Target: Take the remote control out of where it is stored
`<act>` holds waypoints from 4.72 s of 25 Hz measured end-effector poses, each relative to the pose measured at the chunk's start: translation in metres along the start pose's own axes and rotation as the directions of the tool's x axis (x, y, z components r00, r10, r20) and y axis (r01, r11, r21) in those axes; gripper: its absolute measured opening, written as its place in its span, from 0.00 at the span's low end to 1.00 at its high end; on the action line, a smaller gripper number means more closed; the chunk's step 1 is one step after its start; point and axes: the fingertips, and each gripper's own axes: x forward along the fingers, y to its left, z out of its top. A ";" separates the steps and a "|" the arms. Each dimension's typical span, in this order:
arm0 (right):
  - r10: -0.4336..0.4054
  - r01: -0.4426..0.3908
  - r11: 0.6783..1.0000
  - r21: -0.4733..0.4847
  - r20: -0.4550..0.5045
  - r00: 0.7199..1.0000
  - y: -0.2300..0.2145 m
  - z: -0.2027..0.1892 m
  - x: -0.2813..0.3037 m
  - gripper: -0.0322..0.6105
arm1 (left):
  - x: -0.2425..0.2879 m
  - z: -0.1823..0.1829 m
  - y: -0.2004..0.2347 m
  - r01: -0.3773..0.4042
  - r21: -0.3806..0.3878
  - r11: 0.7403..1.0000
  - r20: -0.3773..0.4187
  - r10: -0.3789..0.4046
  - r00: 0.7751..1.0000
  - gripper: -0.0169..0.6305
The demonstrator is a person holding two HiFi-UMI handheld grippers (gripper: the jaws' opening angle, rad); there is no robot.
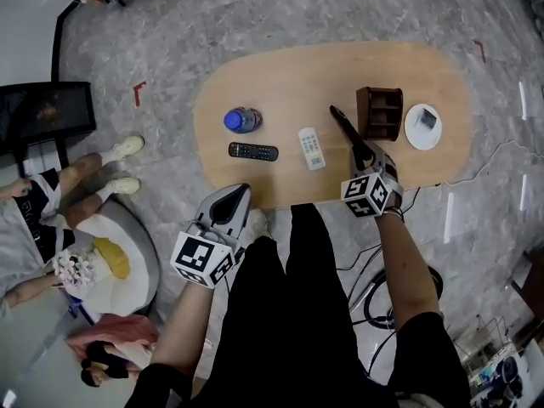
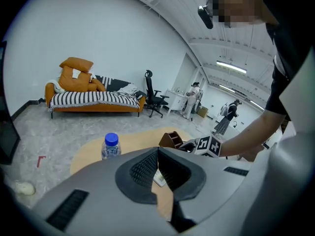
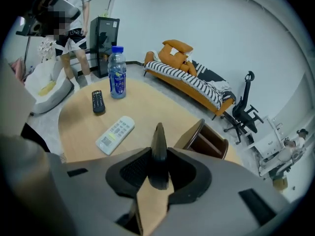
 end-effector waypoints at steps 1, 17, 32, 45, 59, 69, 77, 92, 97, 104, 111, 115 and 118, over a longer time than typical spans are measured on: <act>0.000 0.000 1.000 0.015 -0.011 1.000 0.001 -0.007 0.001 0.22 | 0.004 -0.001 -0.002 0.009 0.004 1.000 -0.008 -0.009 1.000 0.04; 0.013 0.007 0.981 0.193 -0.103 0.995 0.023 -0.081 0.039 0.22 | 0.046 -0.036 -0.007 0.064 0.021 0.998 -0.101 -0.061 0.993 0.04; 0.005 0.021 0.987 0.161 -0.159 0.987 0.034 -0.103 0.056 0.22 | 0.046 -0.052 0.000 0.073 0.026 0.997 -0.140 -0.069 0.988 0.04; 0.063 -0.037 0.982 0.185 -0.137 0.989 0.054 -0.091 0.051 0.32 | 0.032 -0.059 0.006 0.072 0.029 0.997 -0.117 -0.068 0.991 0.04; -0.066 0.075 0.938 0.337 -0.037 0.997 0.041 -0.038 -0.028 0.31 | -0.020 -0.047 0.018 0.070 0.044 0.997 0.004 -0.070 0.998 0.04; -0.351 0.242 0.822 0.515 0.123 0.928 0.019 0.039 -0.168 0.07 | -0.093 0.000 0.015 0.116 0.137 0.984 0.200 -0.142 0.969 0.04; -0.462 0.263 0.773 0.578 0.229 0.857 0.046 0.091 -0.283 0.06 | -0.167 0.038 -0.001 0.133 0.217 0.967 0.297 -0.195 0.935 0.04; -0.545 0.189 0.727 0.660 0.388 0.743 0.065 0.120 -0.447 0.06 | -0.265 0.092 -0.047 0.072 0.270 0.960 0.408 -0.182 0.895 0.04; -0.542 0.170 0.743 0.647 0.434 0.720 0.058 0.115 -0.470 0.06 | -0.272 0.099 -0.066 0.046 0.273 0.961 0.433 -0.166 0.886 0.04; -0.519 0.109 0.755 0.647 0.488 0.702 0.052 0.111 -0.478 0.06 | -0.275 0.100 -0.089 0.020 0.264 0.964 0.458 -0.144 0.877 0.04; -0.501 0.086 0.767 0.636 0.510 0.700 0.047 0.110 -0.478 0.06 | -0.266 0.095 -0.101 0.020 0.261 0.965 0.455 -0.141 0.879 0.04; -0.495 0.082 0.771 0.632 0.513 0.701 0.044 0.108 -0.476 0.06 | -0.260 0.096 -0.103 0.016 0.261 0.965 0.451 -0.136 0.882 0.04; -0.493 0.081 0.772 0.631 0.513 0.703 0.041 0.106 -0.476 0.06 | -0.257 0.097 -0.105 0.018 0.262 0.965 0.447 -0.138 0.884 0.04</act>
